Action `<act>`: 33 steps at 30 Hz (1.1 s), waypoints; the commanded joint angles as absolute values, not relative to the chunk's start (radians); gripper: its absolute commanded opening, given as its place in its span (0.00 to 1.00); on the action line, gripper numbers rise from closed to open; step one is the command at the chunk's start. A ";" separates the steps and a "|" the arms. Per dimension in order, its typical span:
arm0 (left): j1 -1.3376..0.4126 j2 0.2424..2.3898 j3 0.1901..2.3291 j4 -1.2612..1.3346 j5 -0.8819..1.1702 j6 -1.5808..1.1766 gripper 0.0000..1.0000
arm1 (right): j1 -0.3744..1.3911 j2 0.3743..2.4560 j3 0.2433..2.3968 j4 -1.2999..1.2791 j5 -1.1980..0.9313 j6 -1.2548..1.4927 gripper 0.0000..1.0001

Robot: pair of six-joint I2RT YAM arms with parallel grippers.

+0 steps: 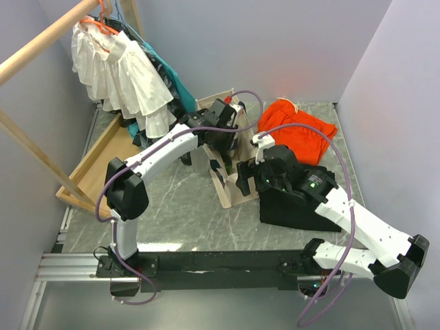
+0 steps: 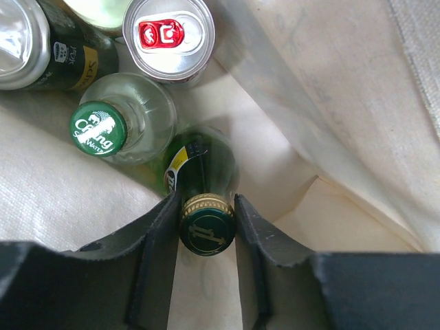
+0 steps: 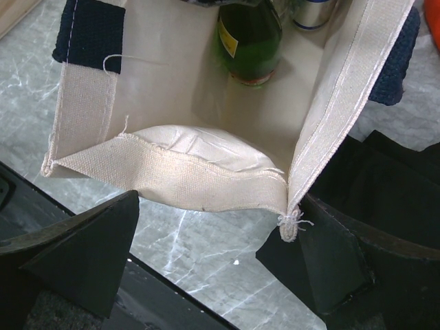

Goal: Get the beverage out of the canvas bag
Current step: Take out the drink from the canvas bag.

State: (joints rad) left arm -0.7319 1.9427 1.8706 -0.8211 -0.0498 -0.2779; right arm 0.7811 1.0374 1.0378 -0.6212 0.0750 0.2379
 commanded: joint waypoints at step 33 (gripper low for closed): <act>-0.738 1.953 2.178 -0.903 0.008 -0.242 0.01 | 0.792 1.040 1.017 -0.644 0.087 0.259 1.00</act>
